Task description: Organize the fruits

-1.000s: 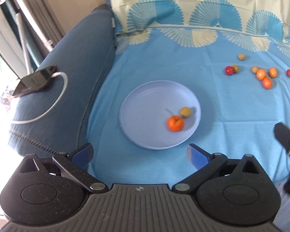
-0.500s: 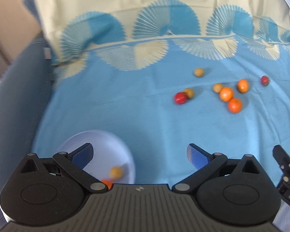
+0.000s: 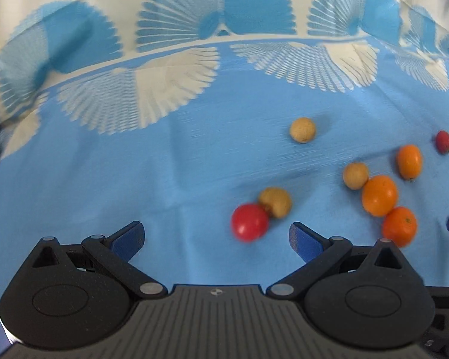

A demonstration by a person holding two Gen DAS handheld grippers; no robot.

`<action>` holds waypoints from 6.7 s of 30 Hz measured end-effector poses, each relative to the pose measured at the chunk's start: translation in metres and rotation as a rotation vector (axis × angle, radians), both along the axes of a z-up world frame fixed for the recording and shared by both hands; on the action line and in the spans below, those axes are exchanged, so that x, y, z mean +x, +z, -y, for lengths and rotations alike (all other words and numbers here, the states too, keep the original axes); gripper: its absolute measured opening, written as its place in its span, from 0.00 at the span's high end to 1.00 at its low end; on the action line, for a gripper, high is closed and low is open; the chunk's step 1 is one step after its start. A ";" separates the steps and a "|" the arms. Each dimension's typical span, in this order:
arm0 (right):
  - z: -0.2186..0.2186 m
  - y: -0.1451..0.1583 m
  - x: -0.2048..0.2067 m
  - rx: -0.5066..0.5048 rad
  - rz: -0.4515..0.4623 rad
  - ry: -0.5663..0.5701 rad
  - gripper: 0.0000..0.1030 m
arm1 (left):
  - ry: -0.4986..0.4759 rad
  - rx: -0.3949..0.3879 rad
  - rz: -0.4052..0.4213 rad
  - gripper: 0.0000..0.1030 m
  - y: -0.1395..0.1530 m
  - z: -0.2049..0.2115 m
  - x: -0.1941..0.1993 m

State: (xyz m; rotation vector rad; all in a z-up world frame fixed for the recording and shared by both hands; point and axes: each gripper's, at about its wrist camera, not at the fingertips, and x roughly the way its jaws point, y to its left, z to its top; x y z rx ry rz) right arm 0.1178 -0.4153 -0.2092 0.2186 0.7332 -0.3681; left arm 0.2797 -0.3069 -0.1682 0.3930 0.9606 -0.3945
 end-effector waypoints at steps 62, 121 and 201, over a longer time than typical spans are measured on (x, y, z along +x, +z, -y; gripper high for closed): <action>-0.046 0.091 -0.102 0.058 0.124 0.067 0.63 | -0.004 -0.134 -0.006 0.69 0.115 -0.098 -0.128; -0.217 0.167 -0.122 0.259 -0.020 0.451 0.63 | 0.336 -0.096 0.041 0.69 0.162 -0.285 -0.222; -0.262 0.209 -0.218 -0.071 0.242 0.488 0.01 | 0.384 -0.033 0.238 0.00 0.172 -0.300 -0.306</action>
